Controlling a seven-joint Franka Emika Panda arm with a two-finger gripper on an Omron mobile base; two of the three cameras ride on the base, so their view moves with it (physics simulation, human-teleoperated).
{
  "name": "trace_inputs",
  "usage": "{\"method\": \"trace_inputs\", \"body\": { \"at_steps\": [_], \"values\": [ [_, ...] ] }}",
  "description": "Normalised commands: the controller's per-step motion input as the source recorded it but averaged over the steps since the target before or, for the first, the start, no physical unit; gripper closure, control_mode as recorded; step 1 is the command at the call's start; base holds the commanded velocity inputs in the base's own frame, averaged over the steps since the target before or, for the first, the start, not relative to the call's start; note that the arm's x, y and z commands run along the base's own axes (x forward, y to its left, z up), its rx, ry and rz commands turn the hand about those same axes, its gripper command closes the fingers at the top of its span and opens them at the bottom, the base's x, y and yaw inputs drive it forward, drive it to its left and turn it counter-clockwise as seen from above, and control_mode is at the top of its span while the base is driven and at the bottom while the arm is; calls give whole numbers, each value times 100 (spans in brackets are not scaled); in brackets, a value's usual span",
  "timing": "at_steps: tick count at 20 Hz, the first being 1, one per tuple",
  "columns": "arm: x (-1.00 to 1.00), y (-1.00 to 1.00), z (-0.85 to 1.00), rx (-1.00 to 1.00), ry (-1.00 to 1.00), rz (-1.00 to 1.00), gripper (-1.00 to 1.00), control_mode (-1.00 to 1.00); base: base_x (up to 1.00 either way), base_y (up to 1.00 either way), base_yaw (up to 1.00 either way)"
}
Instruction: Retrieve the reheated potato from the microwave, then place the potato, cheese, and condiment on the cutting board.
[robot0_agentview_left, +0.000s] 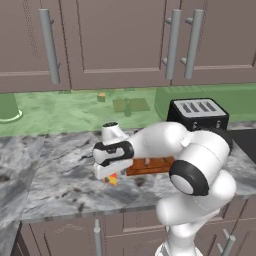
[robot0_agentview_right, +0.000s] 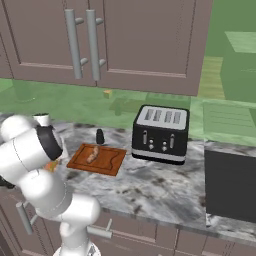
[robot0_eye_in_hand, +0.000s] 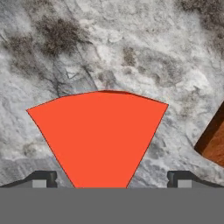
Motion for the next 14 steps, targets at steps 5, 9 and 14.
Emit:
{"method": "trace_inputs", "body": {
  "at_steps": [5,9,14],
  "values": [
    [37,8,-18,5,0,0,-100,-100,0,0,0],
    [12,14,-10,5,0,0,-100,-100,0,0,0],
    [0,25,-22,1,0,0,100,-100,0,0,0]
  ]
}}
